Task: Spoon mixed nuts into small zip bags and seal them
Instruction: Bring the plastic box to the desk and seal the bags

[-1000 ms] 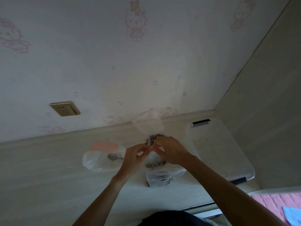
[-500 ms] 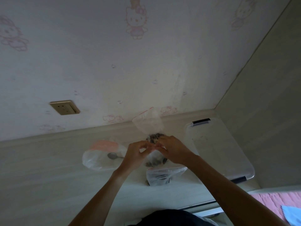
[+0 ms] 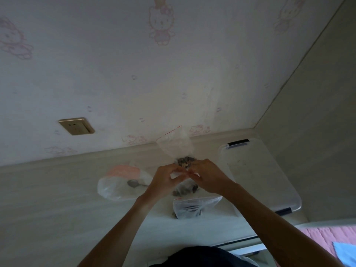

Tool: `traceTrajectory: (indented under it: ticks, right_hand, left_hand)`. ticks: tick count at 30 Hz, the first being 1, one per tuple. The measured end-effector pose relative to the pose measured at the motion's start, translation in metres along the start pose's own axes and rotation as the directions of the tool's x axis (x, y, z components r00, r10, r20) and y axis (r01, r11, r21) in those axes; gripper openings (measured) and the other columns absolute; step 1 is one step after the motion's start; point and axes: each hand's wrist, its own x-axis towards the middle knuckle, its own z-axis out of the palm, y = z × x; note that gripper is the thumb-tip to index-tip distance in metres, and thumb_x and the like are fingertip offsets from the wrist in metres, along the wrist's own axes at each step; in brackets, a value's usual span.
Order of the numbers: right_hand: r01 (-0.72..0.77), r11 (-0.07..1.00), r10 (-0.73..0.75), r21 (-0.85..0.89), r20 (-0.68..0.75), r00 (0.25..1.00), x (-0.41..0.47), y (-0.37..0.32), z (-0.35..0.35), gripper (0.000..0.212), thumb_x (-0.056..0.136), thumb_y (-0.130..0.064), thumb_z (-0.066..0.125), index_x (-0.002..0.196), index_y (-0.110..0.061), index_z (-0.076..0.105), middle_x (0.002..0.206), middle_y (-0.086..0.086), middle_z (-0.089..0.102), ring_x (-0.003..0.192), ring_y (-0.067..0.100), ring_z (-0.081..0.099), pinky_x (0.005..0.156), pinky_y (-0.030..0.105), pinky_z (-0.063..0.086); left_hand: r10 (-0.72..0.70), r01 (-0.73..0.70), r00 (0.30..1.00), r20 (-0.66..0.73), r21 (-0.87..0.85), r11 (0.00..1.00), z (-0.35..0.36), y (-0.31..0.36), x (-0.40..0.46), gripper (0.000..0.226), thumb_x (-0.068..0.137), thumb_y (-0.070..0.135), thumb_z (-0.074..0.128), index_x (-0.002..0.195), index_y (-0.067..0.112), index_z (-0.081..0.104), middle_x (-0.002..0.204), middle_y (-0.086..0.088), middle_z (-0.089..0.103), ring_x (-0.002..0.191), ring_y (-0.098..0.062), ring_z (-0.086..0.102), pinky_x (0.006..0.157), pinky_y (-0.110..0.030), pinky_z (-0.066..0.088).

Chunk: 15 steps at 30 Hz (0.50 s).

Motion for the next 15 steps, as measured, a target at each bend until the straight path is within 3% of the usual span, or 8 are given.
traceTrajectory:
  ticks: [5,11,15]
  right_hand:
    - [-0.034,0.999,0.035,0.040,-0.013,0.999,-0.002,0.006,-0.004,0.021,0.101,-0.031,0.061,0.105,-0.017,0.076,0.102,0.002,0.073,0.088,0.017,0.064,0.084,0.033,0.048]
    - [-0.062,0.998,0.062,0.002,-0.031,0.998,-0.014,0.024,-0.008,0.024,0.103,-0.032,0.058,0.101,-0.014,0.074,0.100,0.000,0.070,0.088,0.015,0.059,0.087,0.033,0.044]
    - [-0.054,0.998,0.054,0.024,-0.022,0.998,-0.024,0.036,-0.009,0.022,0.104,-0.033,0.057,0.103,-0.017,0.073,0.098,-0.008,0.065,0.088,0.005,0.048,0.085,0.025,0.035]
  left_hand:
    - [0.036,-0.036,0.999,-0.010,0.046,0.998,-0.003,0.000,0.005,0.008,0.087,0.029,0.082,0.094,0.024,0.084,0.088,0.019,0.077,0.085,0.002,0.073,0.081,-0.019,0.055]
    - [0.026,-0.028,0.999,0.021,0.086,0.996,-0.008,-0.006,0.005,0.009,0.092,0.029,0.078,0.096,0.022,0.081,0.084,0.032,0.070,0.088,0.014,0.067,0.080,-0.009,0.049]
    - [0.009,-0.012,0.999,0.037,0.084,0.996,-0.012,-0.009,0.002,0.013,0.092,0.032,0.076,0.097,0.021,0.081,0.084,0.029,0.070,0.087,0.012,0.067,0.077,-0.010,0.048]
